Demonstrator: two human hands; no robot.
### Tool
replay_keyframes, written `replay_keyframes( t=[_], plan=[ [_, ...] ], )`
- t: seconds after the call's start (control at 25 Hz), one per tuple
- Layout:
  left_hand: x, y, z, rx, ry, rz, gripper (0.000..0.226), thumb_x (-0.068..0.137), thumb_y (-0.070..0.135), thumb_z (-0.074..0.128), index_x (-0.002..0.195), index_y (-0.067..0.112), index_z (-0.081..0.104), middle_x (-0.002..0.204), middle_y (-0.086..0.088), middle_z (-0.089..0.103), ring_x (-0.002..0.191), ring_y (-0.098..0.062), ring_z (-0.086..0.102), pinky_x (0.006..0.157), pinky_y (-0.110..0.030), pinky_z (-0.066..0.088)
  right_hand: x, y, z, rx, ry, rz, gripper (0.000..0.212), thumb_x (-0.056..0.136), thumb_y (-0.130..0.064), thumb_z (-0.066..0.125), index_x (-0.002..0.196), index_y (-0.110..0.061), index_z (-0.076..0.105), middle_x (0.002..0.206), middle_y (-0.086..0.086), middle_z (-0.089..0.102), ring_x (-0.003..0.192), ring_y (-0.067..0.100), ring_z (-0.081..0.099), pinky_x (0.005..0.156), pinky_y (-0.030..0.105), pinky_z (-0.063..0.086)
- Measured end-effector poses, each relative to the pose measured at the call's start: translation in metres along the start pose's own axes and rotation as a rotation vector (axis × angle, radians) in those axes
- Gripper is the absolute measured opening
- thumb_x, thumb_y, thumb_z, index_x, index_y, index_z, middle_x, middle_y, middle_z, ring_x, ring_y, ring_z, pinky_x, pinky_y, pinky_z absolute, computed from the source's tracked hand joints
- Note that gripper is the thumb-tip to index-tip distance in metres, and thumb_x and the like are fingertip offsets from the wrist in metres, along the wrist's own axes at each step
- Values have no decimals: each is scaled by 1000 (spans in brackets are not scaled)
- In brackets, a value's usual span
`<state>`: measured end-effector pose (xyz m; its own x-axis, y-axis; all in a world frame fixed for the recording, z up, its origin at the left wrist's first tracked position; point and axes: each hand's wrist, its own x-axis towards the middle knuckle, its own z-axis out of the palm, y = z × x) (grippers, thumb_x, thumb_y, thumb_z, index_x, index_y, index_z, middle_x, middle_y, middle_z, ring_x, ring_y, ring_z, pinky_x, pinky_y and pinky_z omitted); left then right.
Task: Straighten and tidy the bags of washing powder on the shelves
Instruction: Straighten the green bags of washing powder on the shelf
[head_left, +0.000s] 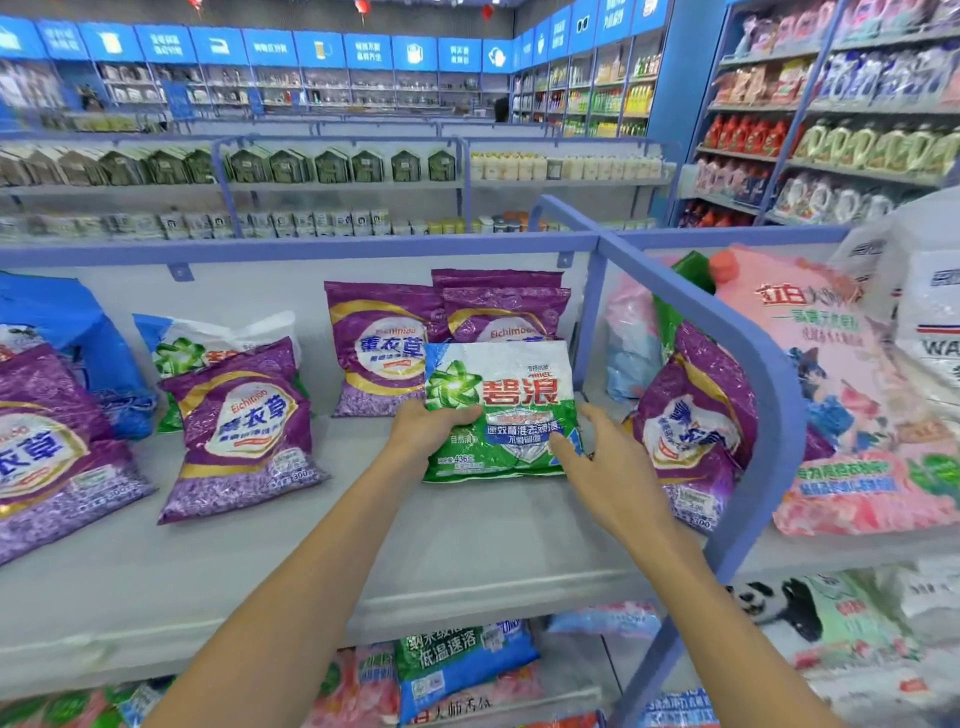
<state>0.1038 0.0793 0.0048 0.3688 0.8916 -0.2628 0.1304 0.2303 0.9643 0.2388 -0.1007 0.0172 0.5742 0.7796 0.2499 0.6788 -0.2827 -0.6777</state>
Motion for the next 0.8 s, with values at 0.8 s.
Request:
replay_keyframes(
  t=[0.8],
  plan=[
    [-137, 12, -262, -158, 601, 401, 26, 79, 27, 86, 101, 24, 73, 95, 0, 81, 88, -25, 78, 83, -50, 62, 18, -152, 148, 425, -349, -57, 44, 98, -37, 63, 133, -11, 56, 134, 8, 60, 124, 20, 56, 102, 33, 43]
  ],
)
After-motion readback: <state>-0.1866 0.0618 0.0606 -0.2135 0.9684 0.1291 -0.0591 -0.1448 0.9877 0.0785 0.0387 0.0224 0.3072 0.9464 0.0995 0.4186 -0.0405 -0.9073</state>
